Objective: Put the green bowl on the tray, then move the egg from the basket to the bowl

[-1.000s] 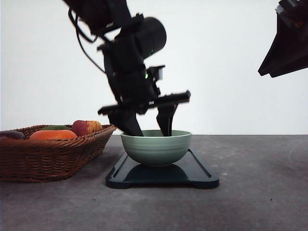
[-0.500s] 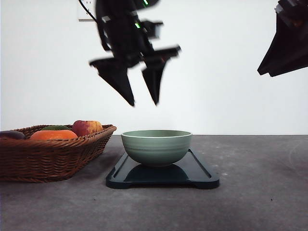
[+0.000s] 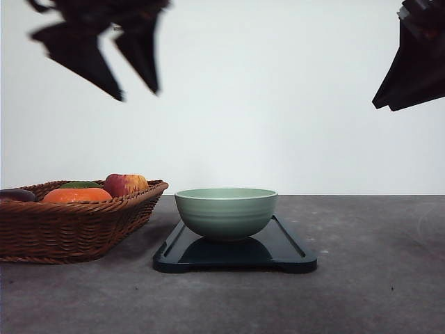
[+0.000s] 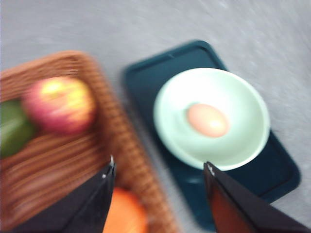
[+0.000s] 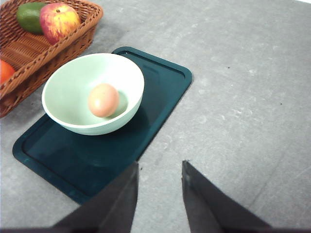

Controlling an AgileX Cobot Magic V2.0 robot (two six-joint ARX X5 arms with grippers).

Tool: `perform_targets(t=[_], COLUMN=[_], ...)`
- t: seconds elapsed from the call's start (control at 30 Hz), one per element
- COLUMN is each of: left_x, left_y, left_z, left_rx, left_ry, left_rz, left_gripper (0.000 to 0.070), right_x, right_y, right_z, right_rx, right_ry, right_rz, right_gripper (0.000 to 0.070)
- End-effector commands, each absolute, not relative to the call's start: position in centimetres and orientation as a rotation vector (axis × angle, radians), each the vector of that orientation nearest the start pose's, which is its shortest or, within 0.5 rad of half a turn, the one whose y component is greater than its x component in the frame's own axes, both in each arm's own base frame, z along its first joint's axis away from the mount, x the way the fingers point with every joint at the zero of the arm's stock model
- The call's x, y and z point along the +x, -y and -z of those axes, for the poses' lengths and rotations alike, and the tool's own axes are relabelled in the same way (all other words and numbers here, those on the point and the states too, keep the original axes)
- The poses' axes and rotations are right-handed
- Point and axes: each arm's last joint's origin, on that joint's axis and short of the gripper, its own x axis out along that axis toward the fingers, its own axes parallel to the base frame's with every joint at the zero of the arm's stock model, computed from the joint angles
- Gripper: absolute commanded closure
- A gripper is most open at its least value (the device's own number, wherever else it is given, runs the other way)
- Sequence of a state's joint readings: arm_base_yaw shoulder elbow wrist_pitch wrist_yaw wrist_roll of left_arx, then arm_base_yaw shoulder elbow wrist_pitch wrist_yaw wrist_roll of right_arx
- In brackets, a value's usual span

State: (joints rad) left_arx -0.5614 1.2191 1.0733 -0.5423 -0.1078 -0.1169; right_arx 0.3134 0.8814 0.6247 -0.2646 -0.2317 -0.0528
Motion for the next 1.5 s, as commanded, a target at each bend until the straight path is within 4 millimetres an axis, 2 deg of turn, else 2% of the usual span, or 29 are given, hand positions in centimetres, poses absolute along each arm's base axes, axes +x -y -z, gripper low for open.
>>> perform_targets(t=[0.0, 0.17, 0.33, 0.6, 0.83, 0.87, 0.9, 0.93, 0.97, 1.47], left_x=[21.0, 18.7, 16.7, 14.9, 14.7, 14.7, 14.7, 14.7, 14.7, 14.7], left_y=[12.3, 8.8, 6.5, 5.0, 4.9, 4.9, 4.9, 4.9, 4.9, 4.9], left_z=[-31.7, -31.1, -29.5, -27.0, -26.6, -26.6, -26.6, -26.6, -26.6, -26.6], left_rx=[0.124, 0.086, 0.065, 0.054, 0.091, 0.091, 0.091, 0.09, 0.089, 0.089], left_ry=[-0.641, -0.601, -0.59, -0.53, -0.549, -0.55, -0.55, -0.548, -0.547, -0.547], left_rz=[0.386, 0.307, 0.244, 0.212, 0.214, 0.214, 0.215, 0.215, 0.215, 0.215], left_gripper=[0.0339, 0.0342, 0.0349, 0.035, 0.0357, 0.0422, 0.0556, 0.0636, 0.0679, 0.0685], right_x=[17.7, 17.7, 17.7, 17.7, 17.7, 17.7, 17.7, 17.7, 17.8, 17.9], right_y=[-6.5, -6.5, -6.5, -6.5, -6.5, -6.5, -6.5, -6.5, -6.5, -6.6], right_z=[-25.5, -25.5, -25.5, -25.5, -25.5, -25.5, -25.5, -25.6, -25.6, -26.0], right_rx=[-0.081, -0.081, -0.079, -0.079, -0.079, -0.078, -0.078, -0.081, -0.082, -0.079], right_ry=[-0.511, -0.511, -0.511, -0.512, -0.516, -0.515, -0.512, -0.503, -0.495, -0.457], right_rz=[-0.548, -0.55, -0.556, -0.556, -0.556, -0.556, -0.557, -0.557, -0.558, -0.557], right_gripper=[0.0526, 0.0526, 0.0526, 0.0526, 0.0528, 0.0575, 0.0672, 0.0685, 0.0686, 0.0687])
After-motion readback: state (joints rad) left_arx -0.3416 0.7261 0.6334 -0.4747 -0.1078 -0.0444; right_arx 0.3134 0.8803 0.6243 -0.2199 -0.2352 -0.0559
